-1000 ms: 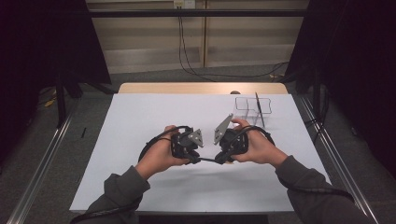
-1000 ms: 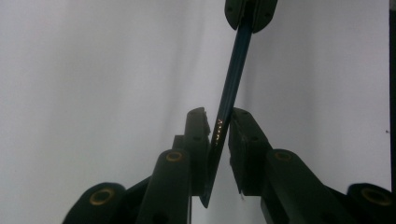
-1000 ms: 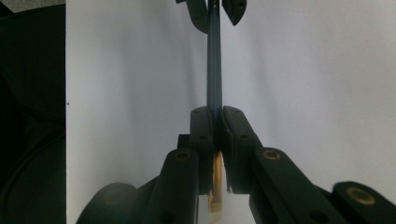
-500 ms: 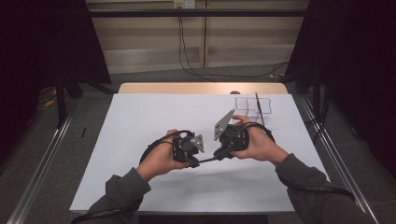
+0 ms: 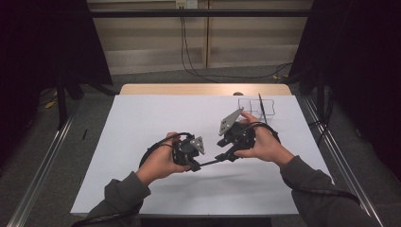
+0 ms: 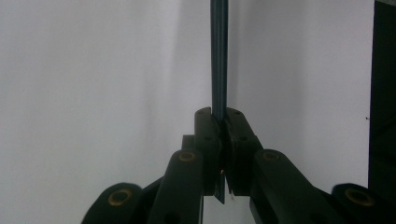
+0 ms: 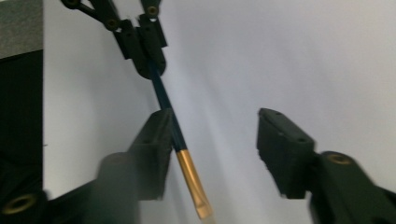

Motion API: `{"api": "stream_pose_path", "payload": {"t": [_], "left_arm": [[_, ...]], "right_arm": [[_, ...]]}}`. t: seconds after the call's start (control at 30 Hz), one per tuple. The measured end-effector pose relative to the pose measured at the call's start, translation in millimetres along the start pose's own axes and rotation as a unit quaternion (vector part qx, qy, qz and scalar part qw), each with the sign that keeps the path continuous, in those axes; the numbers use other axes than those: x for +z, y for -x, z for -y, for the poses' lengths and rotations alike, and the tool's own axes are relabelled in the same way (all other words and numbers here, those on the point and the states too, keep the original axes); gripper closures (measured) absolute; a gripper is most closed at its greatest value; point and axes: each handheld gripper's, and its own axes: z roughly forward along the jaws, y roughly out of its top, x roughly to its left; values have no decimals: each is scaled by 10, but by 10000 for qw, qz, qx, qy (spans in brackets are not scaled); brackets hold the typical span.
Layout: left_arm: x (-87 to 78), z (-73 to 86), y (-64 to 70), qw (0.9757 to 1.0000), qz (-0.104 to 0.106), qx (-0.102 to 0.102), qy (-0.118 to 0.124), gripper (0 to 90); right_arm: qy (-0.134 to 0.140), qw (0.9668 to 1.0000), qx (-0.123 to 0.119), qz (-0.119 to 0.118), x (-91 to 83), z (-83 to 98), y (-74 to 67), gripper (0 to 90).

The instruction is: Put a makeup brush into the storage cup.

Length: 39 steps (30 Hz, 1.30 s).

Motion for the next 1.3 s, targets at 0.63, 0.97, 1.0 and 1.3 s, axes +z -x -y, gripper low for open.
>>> {"api": "stream_pose_path", "payload": {"t": [0.63,0.97,1.0,1.3], "left_arm": [[-100,260,-80,9984,-85,-529,202,853],[-135,346,-107,9964,-111,-676,497,853],[-139,354,-104,9959,-170,-726,520,853],[-164,431,-120,9915,-160,-931,892,853]], "right_arm": [[528,9966,573,252,-161,178,157,139],[724,9945,726,226,-186,292,208,138],[721,9940,783,271,-192,301,203,139],[949,9914,856,292,-216,355,230,134]]}}
